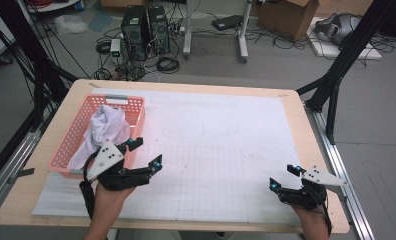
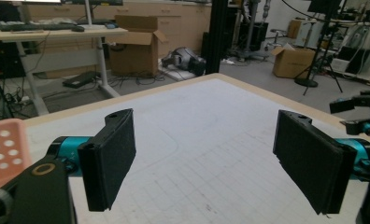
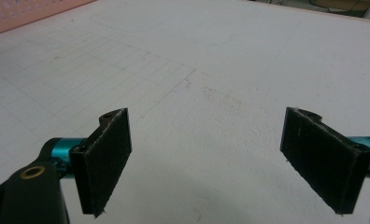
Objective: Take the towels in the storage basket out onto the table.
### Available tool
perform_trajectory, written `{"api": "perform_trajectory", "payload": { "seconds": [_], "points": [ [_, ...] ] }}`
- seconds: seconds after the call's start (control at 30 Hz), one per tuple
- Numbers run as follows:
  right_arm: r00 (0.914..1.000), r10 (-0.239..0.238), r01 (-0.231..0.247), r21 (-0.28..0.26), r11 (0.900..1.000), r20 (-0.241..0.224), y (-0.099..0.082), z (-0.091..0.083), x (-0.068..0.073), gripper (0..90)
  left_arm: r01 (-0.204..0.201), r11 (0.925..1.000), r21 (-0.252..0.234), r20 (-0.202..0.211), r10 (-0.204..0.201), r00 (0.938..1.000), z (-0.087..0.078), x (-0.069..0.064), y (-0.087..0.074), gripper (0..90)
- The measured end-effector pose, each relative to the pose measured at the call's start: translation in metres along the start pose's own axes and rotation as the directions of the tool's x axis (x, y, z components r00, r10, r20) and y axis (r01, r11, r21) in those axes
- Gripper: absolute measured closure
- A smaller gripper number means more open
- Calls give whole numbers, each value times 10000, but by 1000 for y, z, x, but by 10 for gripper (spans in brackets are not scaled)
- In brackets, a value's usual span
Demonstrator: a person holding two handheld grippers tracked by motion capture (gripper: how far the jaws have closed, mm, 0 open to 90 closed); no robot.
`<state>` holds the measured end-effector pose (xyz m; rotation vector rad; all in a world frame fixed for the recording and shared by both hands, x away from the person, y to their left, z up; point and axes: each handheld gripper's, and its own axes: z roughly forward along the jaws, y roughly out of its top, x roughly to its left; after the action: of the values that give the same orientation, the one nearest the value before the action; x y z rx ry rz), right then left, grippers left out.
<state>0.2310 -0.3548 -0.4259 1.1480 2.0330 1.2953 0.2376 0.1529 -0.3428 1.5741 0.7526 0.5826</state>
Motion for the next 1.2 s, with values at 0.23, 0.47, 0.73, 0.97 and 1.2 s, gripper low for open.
{"api": "perform_trajectory", "payload": {
  "seconds": [0.23, 0.47, 0.73, 0.97, 1.2],
  "points": [
    [10000, -37, 37, 70, 10000, 9, 0, 0, 0, 153, 10, 10000, 94, -431, -6, 9991, -11, 27, 23, 213],
    [9999, -164, 163, 217, 9996, 39, 0, 2, 1, 152, 641, 9967, 508, -1052, -584, 9927, -13, 62, 27, 210],
    [9998, -179, 180, 230, 9996, -30, 0, 2, 2, 154, 1152, 9789, 1685, -2214, -763, 9722, -8, 99, 16, 210],
    [9999, -169, 169, 256, 9995, -11, 0, 2, 1, 154, 1603, 9387, 3052, -3355, -515, 9406, 0, 132, 4, 209],
    [9998, -203, 204, 299, 9993, -29, -1, 4, 1, 154, 2354, 8608, 4513, -4445, -119, 8957, 18, 160, -17, 209]
  ]
}}
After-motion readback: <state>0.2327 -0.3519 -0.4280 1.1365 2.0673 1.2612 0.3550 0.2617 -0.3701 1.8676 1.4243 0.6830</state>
